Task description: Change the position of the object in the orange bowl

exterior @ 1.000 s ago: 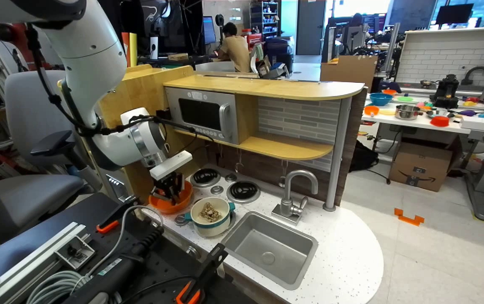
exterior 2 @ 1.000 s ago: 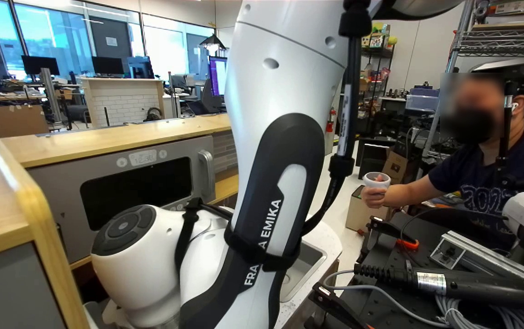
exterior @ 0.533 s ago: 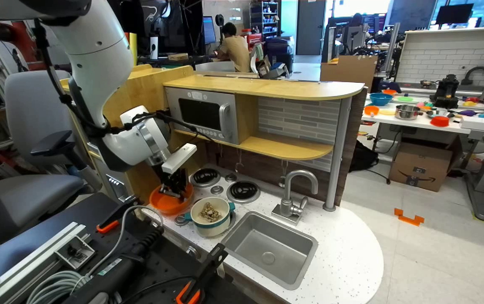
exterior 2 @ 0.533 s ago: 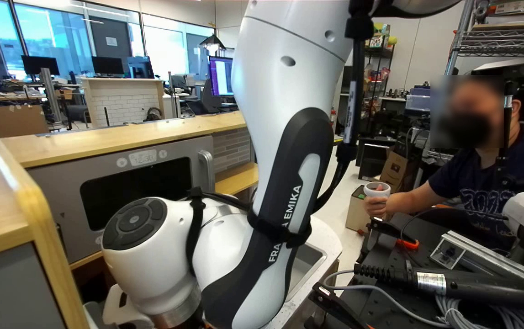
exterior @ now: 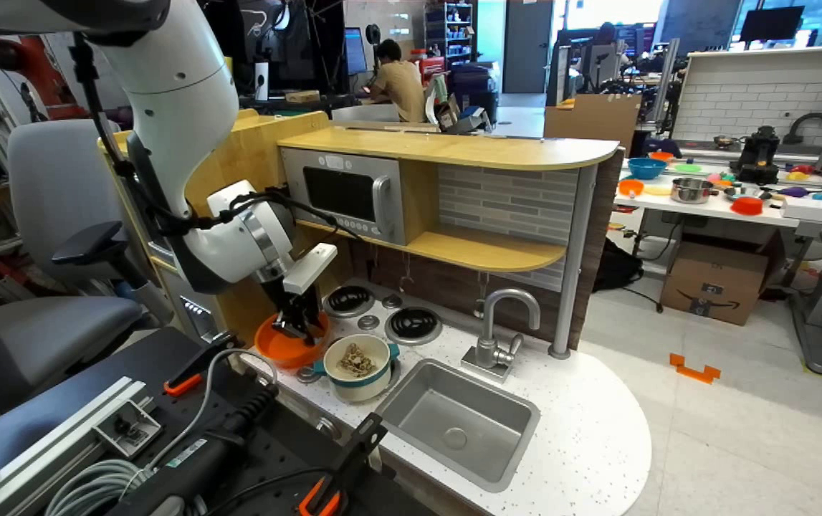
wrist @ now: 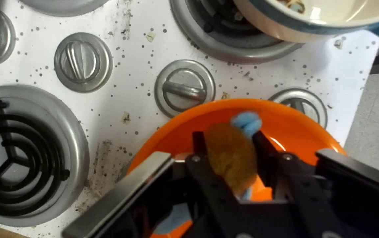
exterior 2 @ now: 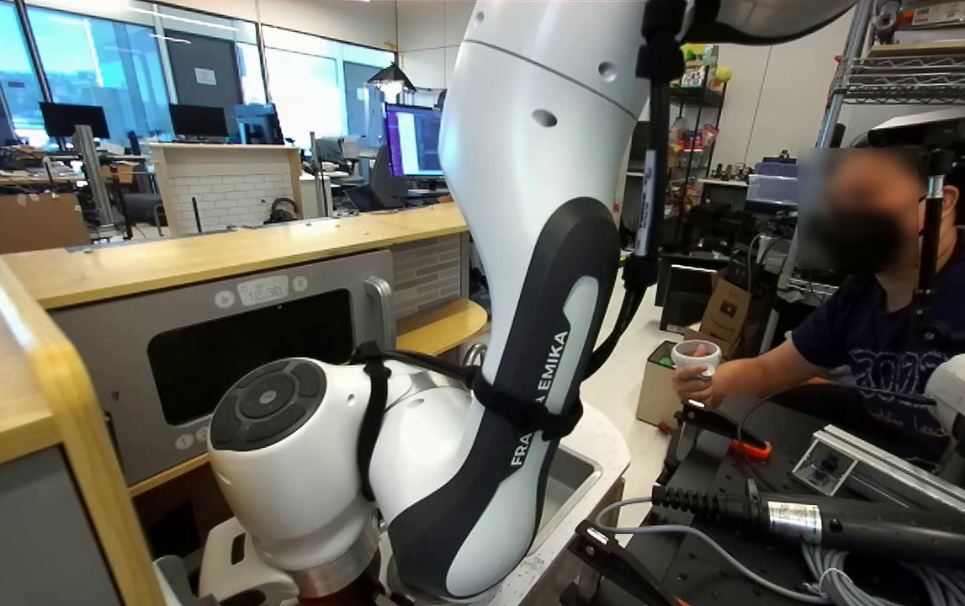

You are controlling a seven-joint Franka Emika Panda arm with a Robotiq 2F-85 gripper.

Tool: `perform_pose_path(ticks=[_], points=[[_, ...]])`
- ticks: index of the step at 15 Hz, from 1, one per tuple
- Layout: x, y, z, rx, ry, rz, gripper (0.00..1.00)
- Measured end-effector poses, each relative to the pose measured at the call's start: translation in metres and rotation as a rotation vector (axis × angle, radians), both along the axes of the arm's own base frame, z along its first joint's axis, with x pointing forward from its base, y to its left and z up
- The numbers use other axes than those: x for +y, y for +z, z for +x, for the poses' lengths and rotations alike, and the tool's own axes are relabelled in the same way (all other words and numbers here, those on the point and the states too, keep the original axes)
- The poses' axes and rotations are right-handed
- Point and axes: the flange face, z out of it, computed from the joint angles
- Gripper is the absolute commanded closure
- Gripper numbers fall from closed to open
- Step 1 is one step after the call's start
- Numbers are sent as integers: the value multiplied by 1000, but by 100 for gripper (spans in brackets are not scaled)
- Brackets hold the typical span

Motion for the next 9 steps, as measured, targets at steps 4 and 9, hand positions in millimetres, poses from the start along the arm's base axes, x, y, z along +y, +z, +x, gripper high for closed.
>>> perform_pose_path(ticks=[4, 9], points=[[0, 0, 0, 6, 1, 6, 1], [2, -1, -7, -2, -105, 28, 0]])
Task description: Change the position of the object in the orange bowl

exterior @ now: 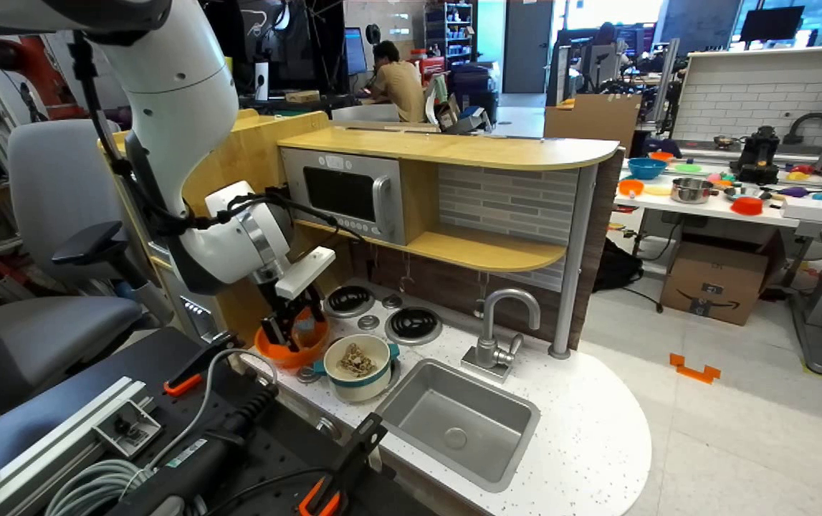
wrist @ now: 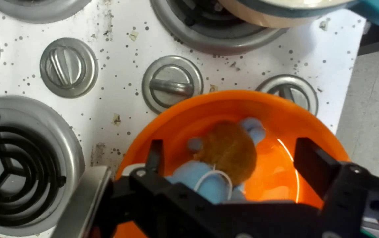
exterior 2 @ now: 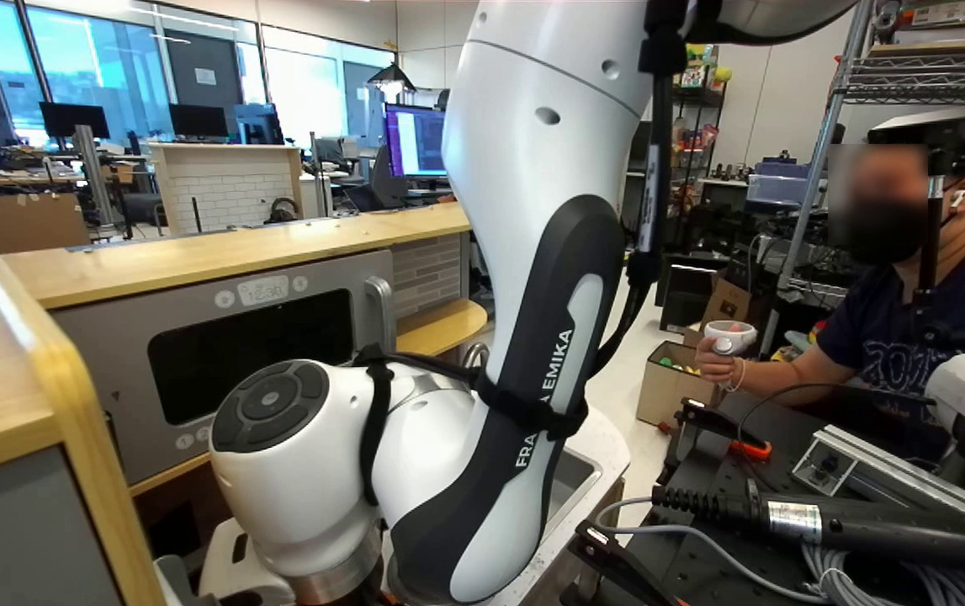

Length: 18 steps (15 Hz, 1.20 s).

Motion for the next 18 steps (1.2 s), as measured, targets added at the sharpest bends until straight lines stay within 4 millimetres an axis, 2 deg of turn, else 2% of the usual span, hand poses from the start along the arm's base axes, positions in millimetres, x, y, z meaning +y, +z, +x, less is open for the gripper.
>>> perform_pose_path(ticks=[6, 11, 14, 18], points=[[-6, 4, -30, 36, -274, 45, 0], [-32, 19, -38, 82, -486, 110, 0], [-48, 39, -38, 73, -609, 183, 0], [-71, 80, -49, 39, -798, 272, 0]])
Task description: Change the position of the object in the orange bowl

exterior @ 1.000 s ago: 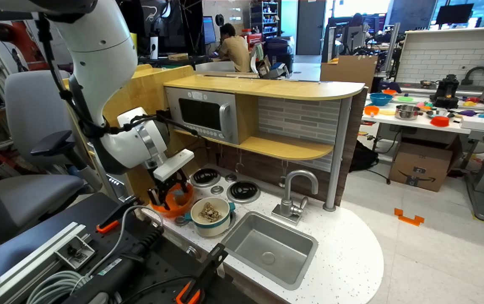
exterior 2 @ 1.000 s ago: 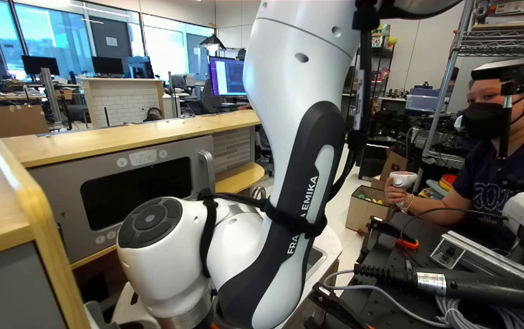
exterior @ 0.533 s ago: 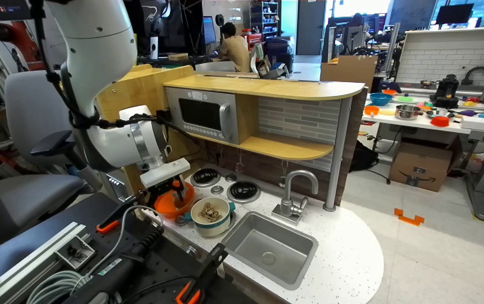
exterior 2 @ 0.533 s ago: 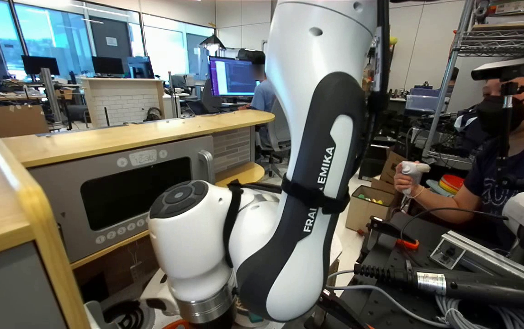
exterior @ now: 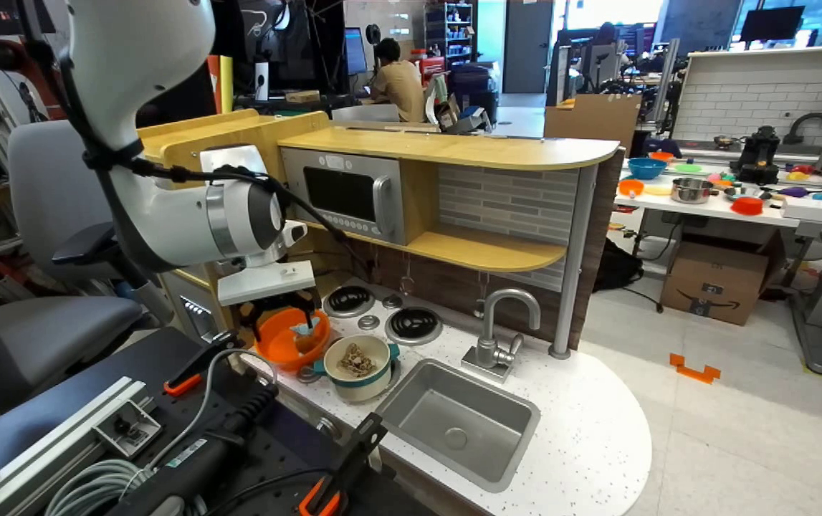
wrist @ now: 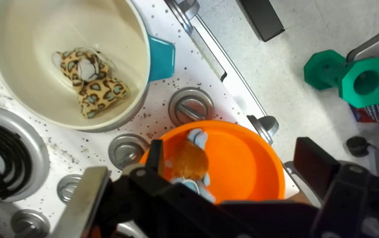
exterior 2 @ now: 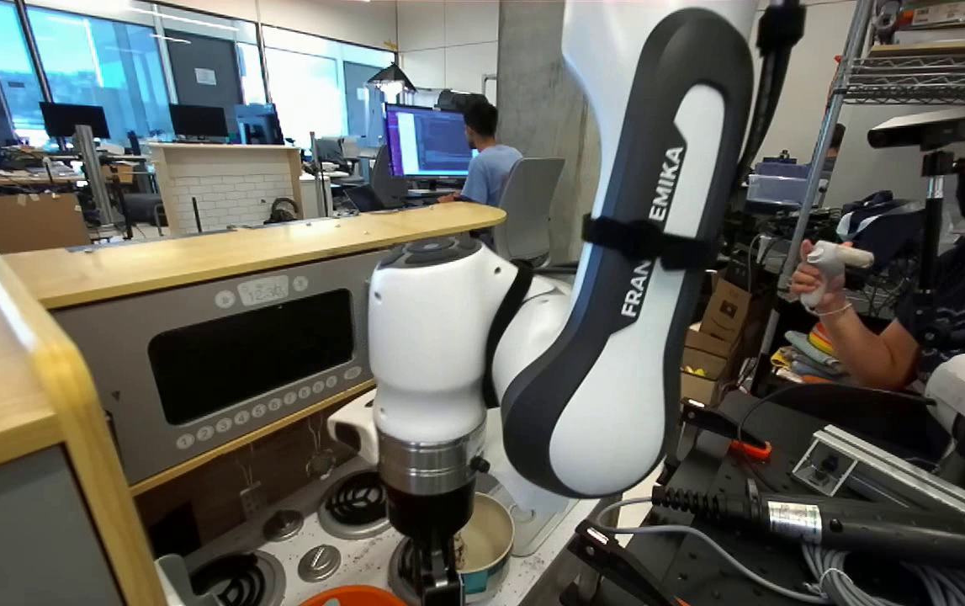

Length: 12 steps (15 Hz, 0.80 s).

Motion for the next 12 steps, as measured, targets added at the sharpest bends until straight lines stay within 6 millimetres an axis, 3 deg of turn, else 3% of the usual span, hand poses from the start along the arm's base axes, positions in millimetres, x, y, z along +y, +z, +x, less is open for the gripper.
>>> perform_pose_path(ticks=[7, 12], points=[[-55, 94, -46, -48, -379, 78, 0], [-98, 160, -68, -98, -624, 110, 0]])
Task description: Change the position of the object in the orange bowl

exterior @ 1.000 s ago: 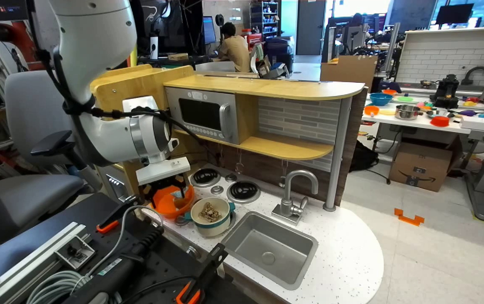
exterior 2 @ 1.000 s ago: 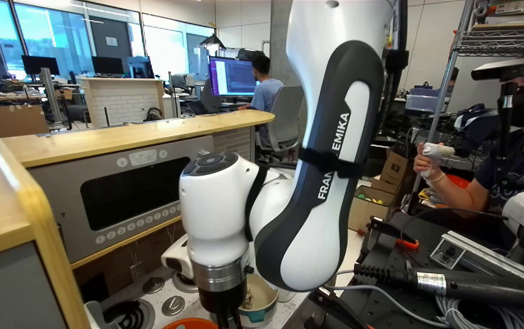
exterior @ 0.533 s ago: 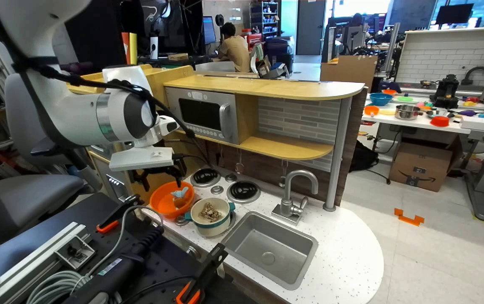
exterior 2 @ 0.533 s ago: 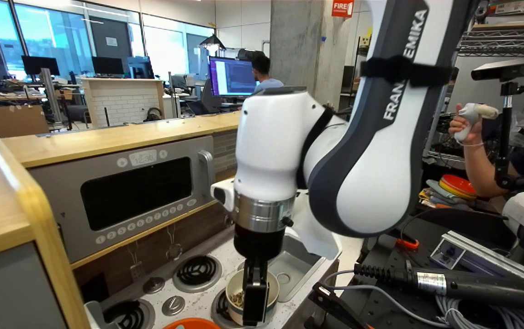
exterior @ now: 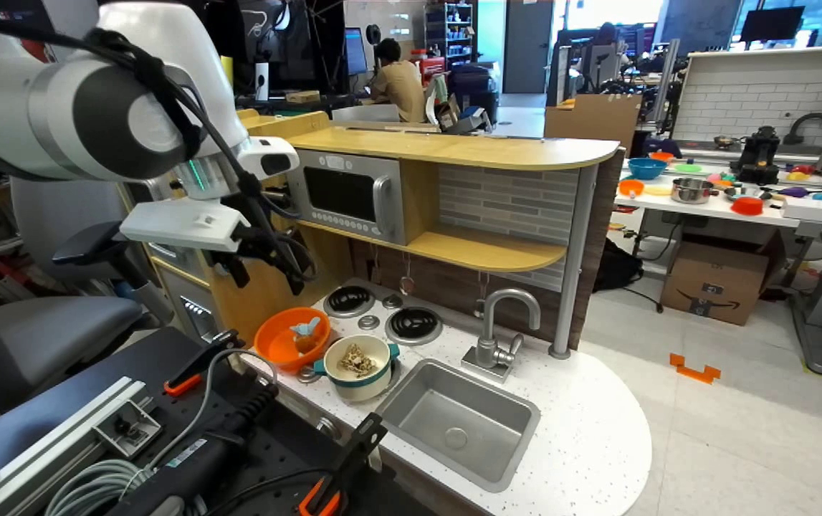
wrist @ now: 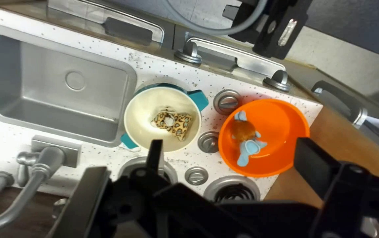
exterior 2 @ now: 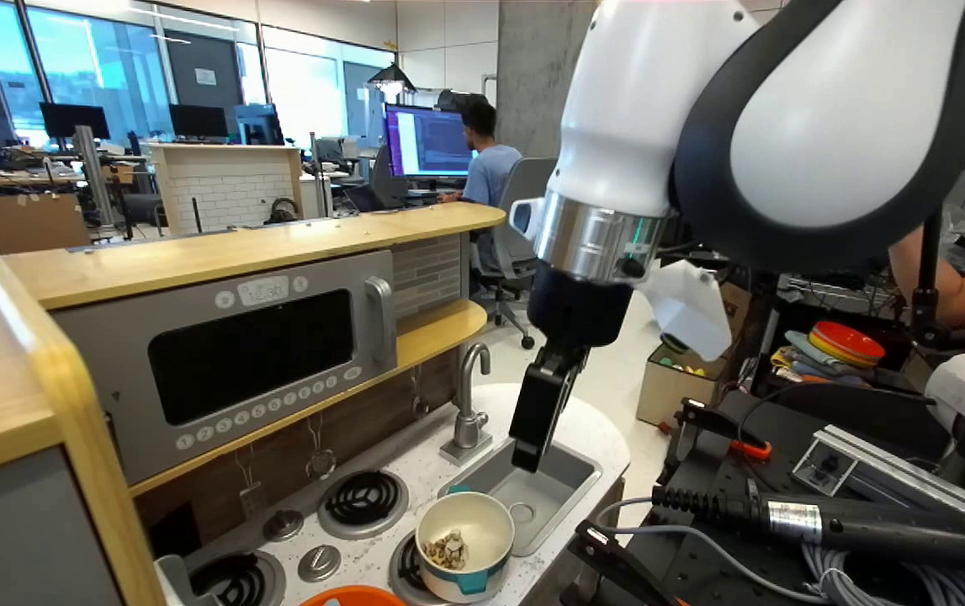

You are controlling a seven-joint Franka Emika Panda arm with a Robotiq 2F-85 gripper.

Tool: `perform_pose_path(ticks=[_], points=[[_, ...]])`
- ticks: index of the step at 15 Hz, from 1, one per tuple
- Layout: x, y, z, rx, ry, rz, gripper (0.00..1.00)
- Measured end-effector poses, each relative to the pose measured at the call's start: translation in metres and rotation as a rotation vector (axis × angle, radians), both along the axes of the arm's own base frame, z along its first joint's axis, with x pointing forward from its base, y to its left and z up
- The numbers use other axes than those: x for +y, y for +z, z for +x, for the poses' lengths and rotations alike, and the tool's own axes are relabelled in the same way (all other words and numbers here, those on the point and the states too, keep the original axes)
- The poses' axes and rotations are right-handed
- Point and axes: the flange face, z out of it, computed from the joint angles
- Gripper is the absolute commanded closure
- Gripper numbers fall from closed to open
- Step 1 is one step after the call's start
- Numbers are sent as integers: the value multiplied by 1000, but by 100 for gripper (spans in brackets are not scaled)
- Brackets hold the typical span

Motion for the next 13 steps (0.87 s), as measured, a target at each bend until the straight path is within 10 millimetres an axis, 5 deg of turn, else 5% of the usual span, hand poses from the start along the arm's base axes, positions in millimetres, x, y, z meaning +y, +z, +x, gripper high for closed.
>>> perform_pose_path(ticks=[7, 13], points=[[-51, 78, -7, 49, -217, -71, 0], [-78, 96, -20, 133, -330, -129, 0]])
